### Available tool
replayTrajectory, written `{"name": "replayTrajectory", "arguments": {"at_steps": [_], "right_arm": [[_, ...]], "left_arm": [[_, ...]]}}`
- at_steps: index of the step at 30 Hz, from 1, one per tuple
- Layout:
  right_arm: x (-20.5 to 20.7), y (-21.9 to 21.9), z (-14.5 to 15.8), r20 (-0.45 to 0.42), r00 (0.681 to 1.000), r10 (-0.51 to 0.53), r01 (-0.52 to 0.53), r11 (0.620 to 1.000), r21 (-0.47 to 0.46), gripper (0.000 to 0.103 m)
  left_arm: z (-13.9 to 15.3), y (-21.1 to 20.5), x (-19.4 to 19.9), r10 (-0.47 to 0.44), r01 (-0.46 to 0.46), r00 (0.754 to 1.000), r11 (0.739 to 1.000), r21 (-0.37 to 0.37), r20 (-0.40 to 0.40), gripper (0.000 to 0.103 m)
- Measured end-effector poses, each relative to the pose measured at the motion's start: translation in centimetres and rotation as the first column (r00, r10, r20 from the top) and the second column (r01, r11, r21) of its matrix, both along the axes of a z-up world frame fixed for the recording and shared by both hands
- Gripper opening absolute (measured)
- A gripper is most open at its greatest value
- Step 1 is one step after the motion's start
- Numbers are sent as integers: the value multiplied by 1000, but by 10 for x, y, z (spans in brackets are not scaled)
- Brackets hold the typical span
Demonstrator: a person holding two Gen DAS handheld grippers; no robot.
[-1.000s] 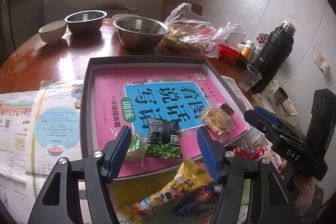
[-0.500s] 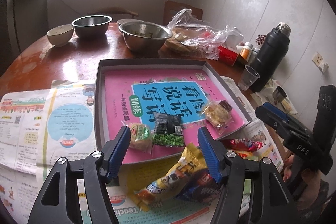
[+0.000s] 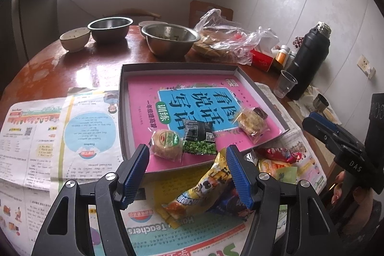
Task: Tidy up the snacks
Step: 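Move both tools back from the tray down toward the snack pile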
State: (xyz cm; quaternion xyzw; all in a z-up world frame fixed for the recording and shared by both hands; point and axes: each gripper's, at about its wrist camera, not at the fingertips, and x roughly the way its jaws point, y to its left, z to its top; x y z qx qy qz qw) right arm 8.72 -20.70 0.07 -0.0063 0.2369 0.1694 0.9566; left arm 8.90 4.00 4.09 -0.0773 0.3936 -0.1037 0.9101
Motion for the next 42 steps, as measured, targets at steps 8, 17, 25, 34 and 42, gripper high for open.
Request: {"name": "replayTrajectory", "arguments": {"at_steps": [8,17,25,34,42], "right_arm": [[-10,5,-2,5,1000,18,-17,1000,-21,65],[-21,19,-6,6,997,72,-72,997,-41,65],[-33,36,-20,-8,992,125,-125,989,-84,68],[-42,57,-40,-43,982,185,-189,973,-133,68],[-46,67,-51,-48,977,208,-213,960,-179,69]], "left_arm": [[-3,3,-6,0,0,1000,1000,20,-12,68],[-12,5,-14,-8,9,999,999,40,-36,68],[-23,2,-19,-30,35,998,997,73,-59,68],[-33,-10,-19,-84,92,993,990,108,-82,68],[-40,-12,-17,-94,104,991,989,109,-93,68]]}}
